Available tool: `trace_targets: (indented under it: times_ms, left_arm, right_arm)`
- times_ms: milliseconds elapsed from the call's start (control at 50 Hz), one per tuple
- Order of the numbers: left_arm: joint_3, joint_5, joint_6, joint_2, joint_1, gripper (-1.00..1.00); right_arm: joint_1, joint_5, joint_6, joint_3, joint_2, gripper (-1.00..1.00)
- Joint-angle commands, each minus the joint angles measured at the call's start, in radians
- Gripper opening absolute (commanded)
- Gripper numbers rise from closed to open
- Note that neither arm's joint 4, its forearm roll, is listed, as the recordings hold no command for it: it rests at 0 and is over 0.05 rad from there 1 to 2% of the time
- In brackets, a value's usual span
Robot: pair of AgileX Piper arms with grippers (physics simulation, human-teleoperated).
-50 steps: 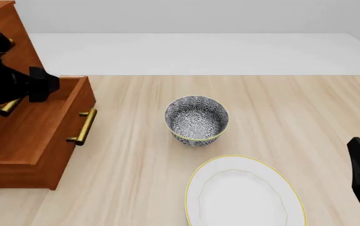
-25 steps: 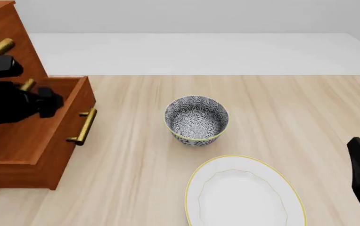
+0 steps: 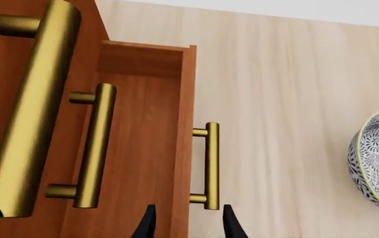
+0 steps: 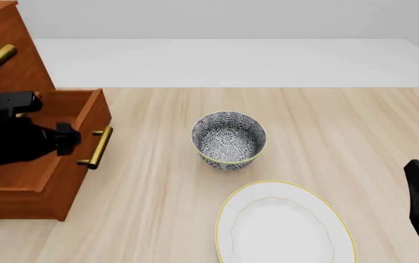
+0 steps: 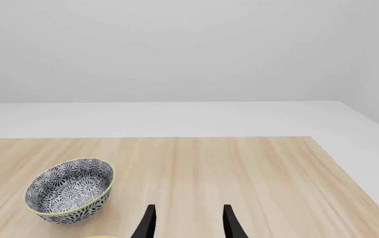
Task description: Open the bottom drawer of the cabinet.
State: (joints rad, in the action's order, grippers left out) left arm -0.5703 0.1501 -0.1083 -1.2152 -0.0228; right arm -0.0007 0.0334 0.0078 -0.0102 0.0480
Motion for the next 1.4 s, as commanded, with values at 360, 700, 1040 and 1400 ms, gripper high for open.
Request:
trace_targets:
  times_ms: [360, 700, 1040, 1400]
  left_arm:
    - [0.061, -0.074, -0.020, -0.062, -0.004, 1.00]
    - [0.090, -0.142, -0.032, -0.133, -0.013, 1.00]
    - [0.111, -0.185, -0.047, -0.179, -0.024, 1.00]
    - [0.103, -0.105, -0.120, -0.084, -0.201, 1.00]
  right_arm:
    - [0.000, 0.000, 0.000, 0.000, 0.000, 1.00]
    - [0.000, 0.000, 0.000, 0.000, 0.000, 1.00]
    - [0.000, 0.000, 0.000, 0.000, 0.000, 1.00]
    - [0.000, 0.000, 0.000, 0.000, 0.000, 1.00]
